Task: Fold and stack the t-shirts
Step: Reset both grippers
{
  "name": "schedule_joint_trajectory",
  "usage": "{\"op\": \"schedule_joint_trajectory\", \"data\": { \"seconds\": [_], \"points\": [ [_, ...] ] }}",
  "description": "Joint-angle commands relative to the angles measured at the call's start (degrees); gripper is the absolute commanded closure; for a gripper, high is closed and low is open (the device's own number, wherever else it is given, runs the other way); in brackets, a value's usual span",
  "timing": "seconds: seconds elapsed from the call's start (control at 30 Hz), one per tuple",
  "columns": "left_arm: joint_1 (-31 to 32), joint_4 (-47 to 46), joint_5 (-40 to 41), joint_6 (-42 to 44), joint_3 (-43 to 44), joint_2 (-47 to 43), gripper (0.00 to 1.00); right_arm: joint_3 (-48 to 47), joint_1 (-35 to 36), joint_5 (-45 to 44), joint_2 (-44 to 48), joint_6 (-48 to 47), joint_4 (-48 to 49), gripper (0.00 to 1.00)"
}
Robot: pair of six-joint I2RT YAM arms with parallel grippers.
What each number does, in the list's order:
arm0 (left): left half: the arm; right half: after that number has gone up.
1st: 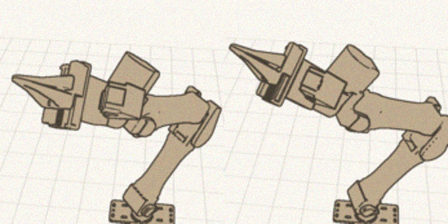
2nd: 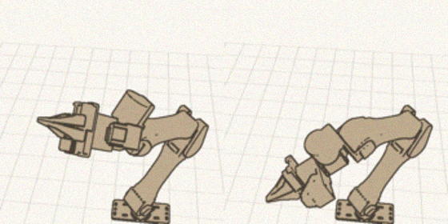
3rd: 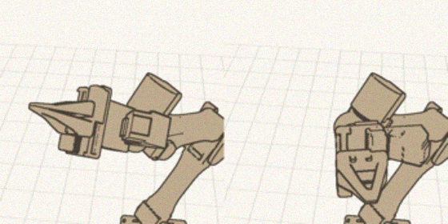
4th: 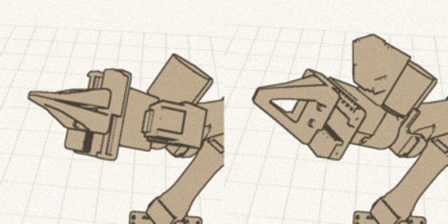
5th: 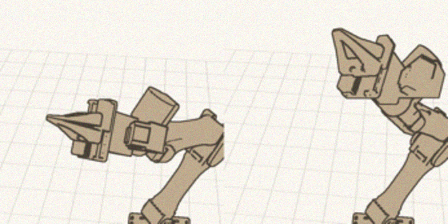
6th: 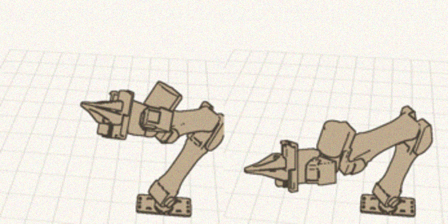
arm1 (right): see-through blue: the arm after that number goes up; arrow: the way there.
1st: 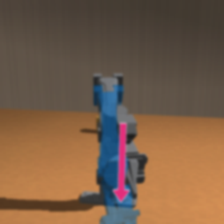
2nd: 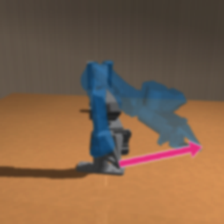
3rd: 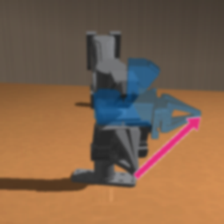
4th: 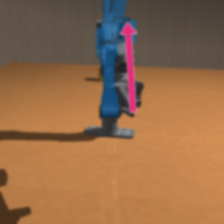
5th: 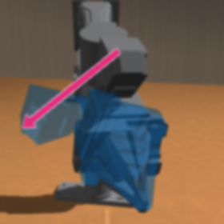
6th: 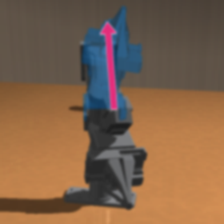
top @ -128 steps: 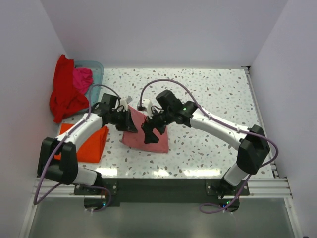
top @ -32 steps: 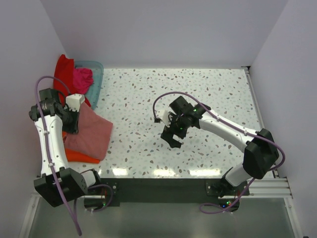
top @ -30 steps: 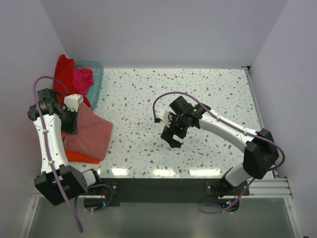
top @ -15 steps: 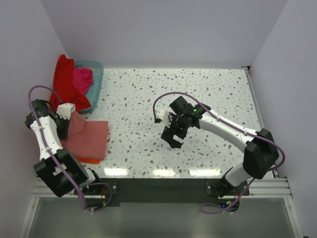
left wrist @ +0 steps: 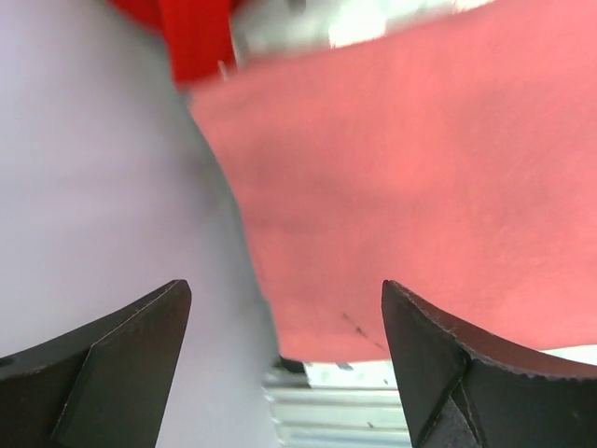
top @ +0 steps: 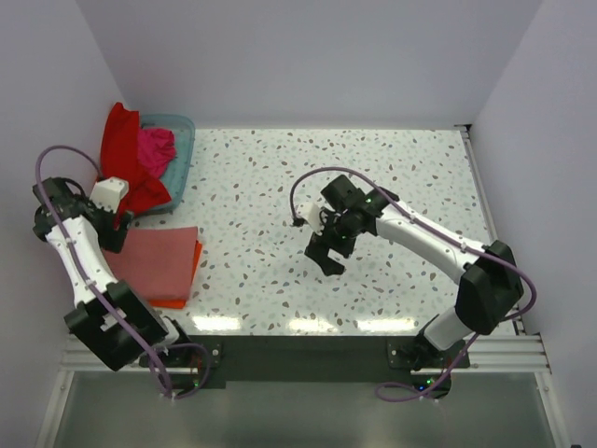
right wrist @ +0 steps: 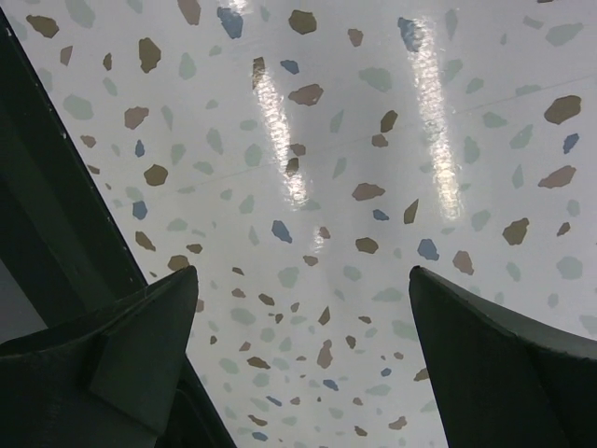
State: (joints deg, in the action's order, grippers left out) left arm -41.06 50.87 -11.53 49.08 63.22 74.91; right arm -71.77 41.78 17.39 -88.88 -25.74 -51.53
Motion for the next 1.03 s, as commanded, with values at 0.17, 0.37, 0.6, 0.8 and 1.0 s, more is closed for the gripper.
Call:
{"op": "schedule_joint_trajectory", "data": {
  "seconds": [0.17, 0.37, 0.6, 0.8, 1.0],
  "points": [
    [18.52, 3.62, -7.98, -5.82, 8.05, -5.74, 0.09, -4.96, -9.07, 1.68, 1.6, 3.5, -0.68, 0.01],
    [35.39, -2.26, -7.2, -20.14, 14.02, 0.92, 0.0, -6.02, -17.06, 3.53, 1.61, 7.54, 1.68, 0.01],
    [52.47, -12.71, 0.89, -32.37, 19.22, 15.33, 0.0, -5.76, -25.87, 3.27, 0.91, 12.02, 6.16, 0.01],
    [57.93, -20.28, -0.25, -36.07, 14.57, 22.64, 0.0, 0.93, -28.33, -1.74, 3.27, 13.69, 11.18, 0.01],
    [59.6, -24.06, -1.39, -37.48, 8.06, 21.6, 0.0, 7.42, -29.12, -2.62, 8.46, 14.31, 11.71, 0.01]
  ]
}}
